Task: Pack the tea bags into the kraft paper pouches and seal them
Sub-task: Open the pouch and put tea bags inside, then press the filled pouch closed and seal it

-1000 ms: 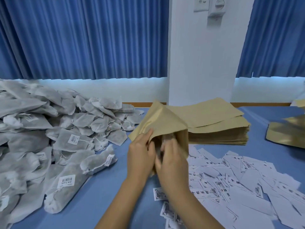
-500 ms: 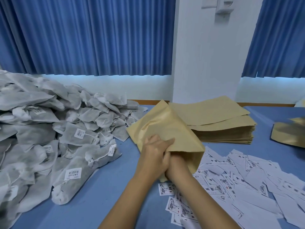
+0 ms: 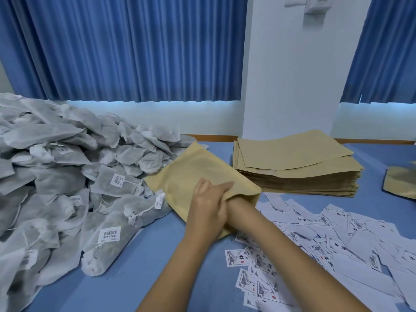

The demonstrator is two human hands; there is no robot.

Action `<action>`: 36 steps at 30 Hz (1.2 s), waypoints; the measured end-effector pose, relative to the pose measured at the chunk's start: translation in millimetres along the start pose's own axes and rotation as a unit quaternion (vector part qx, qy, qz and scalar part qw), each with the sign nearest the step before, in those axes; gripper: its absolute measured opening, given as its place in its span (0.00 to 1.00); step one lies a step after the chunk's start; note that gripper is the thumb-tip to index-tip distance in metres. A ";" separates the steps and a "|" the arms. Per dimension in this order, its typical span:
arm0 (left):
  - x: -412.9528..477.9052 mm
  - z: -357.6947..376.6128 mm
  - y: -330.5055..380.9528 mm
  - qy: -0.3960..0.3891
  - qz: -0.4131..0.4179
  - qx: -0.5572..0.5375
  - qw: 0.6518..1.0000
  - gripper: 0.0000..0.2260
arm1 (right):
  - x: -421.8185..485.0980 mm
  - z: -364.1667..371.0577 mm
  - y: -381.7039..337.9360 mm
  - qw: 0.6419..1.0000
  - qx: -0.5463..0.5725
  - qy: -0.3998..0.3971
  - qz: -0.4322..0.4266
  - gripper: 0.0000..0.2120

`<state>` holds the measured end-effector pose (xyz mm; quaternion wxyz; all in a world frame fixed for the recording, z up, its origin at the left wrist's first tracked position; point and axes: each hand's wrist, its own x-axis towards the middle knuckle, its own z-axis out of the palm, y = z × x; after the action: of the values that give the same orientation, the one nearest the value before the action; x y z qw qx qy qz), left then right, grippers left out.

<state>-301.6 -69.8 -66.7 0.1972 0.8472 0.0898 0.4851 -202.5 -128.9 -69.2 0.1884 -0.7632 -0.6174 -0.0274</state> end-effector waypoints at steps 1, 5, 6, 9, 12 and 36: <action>0.7 -1.1 -2.6 0.020 -0.008 0.003 1.000 0.18 | -1.8 -6.7 0.5 0.999 -0.029 0.032 -0.012 0.16; -1.3 2.0 2.0 0.069 -0.023 0.004 0.997 0.18 | -46.1 -18.0 17.5 0.924 0.115 0.350 0.099 0.10; -3.0 3.3 4.8 0.074 -0.032 -0.002 0.997 0.18 | -55.0 -20.3 17.7 0.896 0.149 0.375 0.182 0.07; -5.9 4.8 10.8 0.092 -0.052 -0.017 0.994 0.18 | -61.4 -22.8 23.7 0.839 0.352 0.158 0.384 0.19; -6.8 7.3 16.7 0.044 -0.023 0.029 0.998 0.17 | -62.0 -9.3 22.1 0.763 0.551 0.083 0.327 0.06; -17.2 36.7 68.3 0.037 -0.547 -0.514 0.660 0.12 | -63.8 -30.4 9.9 0.591 0.695 0.272 0.307 0.04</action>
<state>-281.6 -146.6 -68.0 0.8275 0.3908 0.2804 0.2898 -202.3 -199.7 -61.0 0.8181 -0.5022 -0.0977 0.2627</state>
